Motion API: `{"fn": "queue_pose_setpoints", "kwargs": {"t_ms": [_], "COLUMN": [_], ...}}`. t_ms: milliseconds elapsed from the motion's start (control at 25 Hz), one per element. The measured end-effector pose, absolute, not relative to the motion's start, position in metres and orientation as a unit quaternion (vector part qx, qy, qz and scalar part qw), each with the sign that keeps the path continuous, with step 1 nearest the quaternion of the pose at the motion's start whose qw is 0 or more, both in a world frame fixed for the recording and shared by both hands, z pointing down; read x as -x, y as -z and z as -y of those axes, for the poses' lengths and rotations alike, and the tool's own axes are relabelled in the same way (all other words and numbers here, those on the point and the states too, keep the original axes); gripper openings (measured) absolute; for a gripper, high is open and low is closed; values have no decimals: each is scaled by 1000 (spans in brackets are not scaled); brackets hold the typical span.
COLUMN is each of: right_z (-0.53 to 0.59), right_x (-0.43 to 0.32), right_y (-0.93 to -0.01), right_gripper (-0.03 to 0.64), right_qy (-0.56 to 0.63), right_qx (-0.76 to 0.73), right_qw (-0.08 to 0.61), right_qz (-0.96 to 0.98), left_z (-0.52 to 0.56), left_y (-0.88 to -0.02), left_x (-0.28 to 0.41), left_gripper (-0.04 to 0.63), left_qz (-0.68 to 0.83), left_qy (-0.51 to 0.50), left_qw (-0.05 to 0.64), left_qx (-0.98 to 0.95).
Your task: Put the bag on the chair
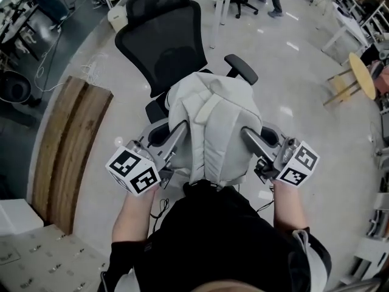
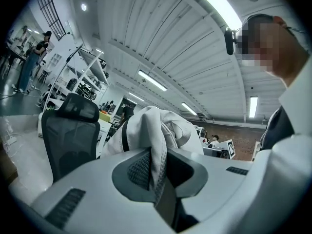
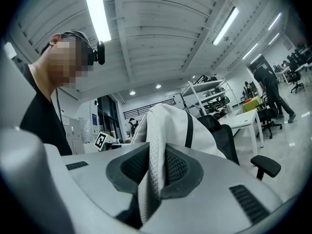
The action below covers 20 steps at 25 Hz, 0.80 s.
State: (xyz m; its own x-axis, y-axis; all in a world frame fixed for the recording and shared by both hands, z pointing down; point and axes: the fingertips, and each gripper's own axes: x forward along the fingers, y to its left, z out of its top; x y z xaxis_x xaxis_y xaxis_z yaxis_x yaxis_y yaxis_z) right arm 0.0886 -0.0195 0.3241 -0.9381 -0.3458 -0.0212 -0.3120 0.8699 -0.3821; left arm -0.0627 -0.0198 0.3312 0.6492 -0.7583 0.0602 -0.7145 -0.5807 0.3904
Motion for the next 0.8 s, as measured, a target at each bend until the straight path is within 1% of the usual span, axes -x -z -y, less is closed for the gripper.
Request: {"fn": "queue_pose_setpoints", "kwargs": {"t_ms": [440,800], "right_z": [128,172], "right_x": [-94,-106], "right_y": [-336,-347], "right_gripper": [67,67], "right_qy": [187,198], "right_qx": [201,226], "right_qw": [65,59], "right_qz": [-959,-952], "left_z": [139,198], "left_y": [-340,-356], "left_x": [57,44], "left_gripper": [60,60], "left_qz": [395,374], "left_qy": [20,1], "left_qw": [195,215], "left_qx": [-898,-902]}}
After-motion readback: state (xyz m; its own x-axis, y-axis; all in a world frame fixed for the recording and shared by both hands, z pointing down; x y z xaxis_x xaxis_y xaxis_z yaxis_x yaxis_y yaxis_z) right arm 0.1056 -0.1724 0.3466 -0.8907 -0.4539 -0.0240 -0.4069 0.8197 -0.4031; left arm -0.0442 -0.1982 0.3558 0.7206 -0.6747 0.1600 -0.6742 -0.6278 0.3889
